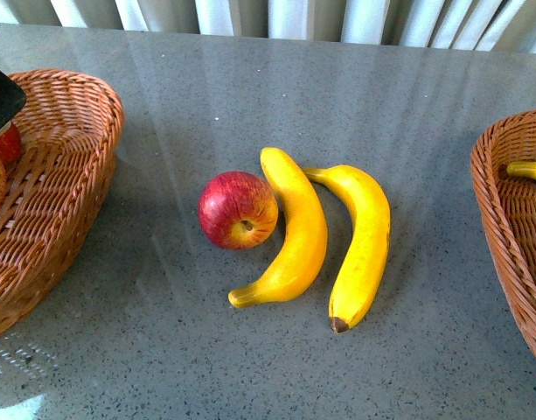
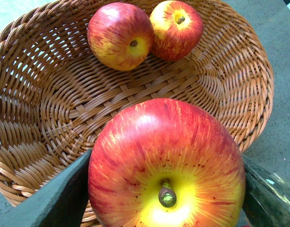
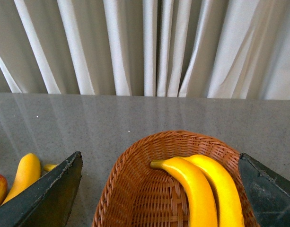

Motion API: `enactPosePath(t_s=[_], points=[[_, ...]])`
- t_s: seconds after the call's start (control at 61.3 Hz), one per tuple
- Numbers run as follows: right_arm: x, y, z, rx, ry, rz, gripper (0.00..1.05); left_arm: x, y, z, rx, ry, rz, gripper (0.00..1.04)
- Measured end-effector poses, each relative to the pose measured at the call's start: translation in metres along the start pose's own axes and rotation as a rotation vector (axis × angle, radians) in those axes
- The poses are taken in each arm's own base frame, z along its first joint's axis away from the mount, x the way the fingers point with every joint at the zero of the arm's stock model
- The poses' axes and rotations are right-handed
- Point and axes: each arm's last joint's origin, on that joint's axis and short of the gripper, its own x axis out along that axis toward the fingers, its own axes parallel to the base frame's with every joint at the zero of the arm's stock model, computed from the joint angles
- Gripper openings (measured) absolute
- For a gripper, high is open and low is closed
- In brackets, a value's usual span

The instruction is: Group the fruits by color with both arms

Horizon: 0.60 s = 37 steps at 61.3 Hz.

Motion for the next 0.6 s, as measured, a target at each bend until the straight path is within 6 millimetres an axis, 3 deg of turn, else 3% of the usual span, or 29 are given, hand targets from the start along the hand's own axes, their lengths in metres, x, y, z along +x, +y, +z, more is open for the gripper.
enactPosePath(t_s=[0.082,0.31,0.604], points=[[0.0,0.0,0.0,0.0,0.0,0.0,0.96,0.0,0.0,0.0,0.008,-0.006,0.003,0.97],[0.0,0.0,0.0,0.0,0.0,0.0,0.96,0.002,-0.004,-0.009,0.072,0.01,0.002,0.96],[0.0,0.0,0.0,0.0,0.0,-0.002,0.96,-0.009,-0.068,-0.048,0.361,0.15,-0.23,0.96]])
